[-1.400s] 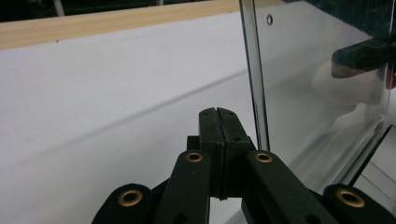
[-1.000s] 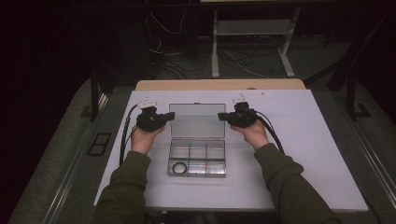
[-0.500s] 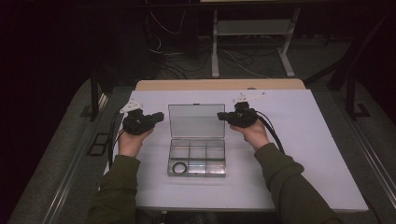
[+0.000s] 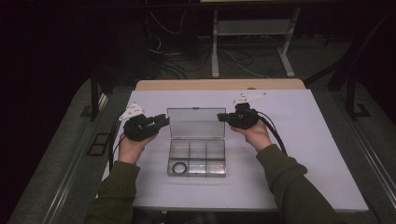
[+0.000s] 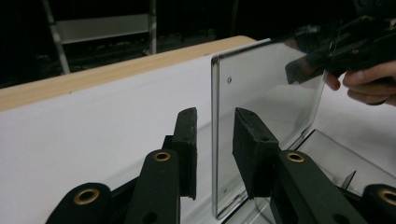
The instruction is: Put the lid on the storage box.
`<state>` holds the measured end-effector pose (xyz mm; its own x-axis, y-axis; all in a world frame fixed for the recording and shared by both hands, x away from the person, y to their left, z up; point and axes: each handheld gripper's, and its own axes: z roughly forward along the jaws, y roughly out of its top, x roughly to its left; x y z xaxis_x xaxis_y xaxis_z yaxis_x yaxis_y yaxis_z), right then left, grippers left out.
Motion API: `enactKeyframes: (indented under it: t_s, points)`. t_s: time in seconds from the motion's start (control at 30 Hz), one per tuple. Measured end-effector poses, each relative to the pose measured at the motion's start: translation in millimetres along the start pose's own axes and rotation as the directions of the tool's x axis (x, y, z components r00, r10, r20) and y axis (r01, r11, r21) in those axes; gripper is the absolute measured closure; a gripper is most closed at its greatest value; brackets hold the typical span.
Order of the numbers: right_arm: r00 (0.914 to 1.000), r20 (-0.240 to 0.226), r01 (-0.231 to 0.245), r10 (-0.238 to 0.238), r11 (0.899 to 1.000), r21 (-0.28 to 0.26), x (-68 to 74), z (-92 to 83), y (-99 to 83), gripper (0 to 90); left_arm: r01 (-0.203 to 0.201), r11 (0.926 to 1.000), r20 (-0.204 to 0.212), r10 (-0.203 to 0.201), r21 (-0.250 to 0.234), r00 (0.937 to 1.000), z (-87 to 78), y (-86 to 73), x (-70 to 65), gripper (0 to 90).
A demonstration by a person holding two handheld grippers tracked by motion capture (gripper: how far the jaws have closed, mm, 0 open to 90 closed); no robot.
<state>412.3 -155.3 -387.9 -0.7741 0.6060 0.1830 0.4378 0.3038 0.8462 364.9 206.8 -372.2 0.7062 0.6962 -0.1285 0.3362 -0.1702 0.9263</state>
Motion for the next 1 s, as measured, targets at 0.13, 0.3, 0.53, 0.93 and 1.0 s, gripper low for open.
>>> enactKeyframes:
  t_s: [0.13,0.3,0.53,0.93,1.0]
  points:
    - [1.0,-0.005,0.008,-0.008,1.0,0.002,3.6,-2.6,-0.6,88.7,-0.016,0.9997,0.008,0.016,-0.019,0.9998,0.3,2.1,-2.9,70.7]
    - [0.9996,-0.012,0.026,-0.026,1.0,0.007,8.0,-4.2,-1.4,88.6,-0.025,0.9992,0.027,0.026,-0.03,0.9993,-1.2,2.7,-8.5,72.8]
    - [0.9989,-0.023,0.041,-0.04,0.999,0.01,11.4,-6.7,-3.4,88.6,-0.048,0.998,0.042,0.05,-0.042,0.9979,-5.6,2.0,-15.6,74.6]
    - [0.9988,0.004,0.049,-0.049,0.999,0.01,11.1,-40.0,-21.0,88.6,-0.061,0.9968,0.037,0.063,-0.051,0.9973,-14.5,-4.2,-26.1,72.9]
    - [0.998,-0.002,0.063,-0.063,0.998,0.025,14.8,-43.5,-24.1,88.6,-0.063,0.9967,0.037,0.065,-0.051,0.9972,-16.1,-5.3,-28.2,72.4]
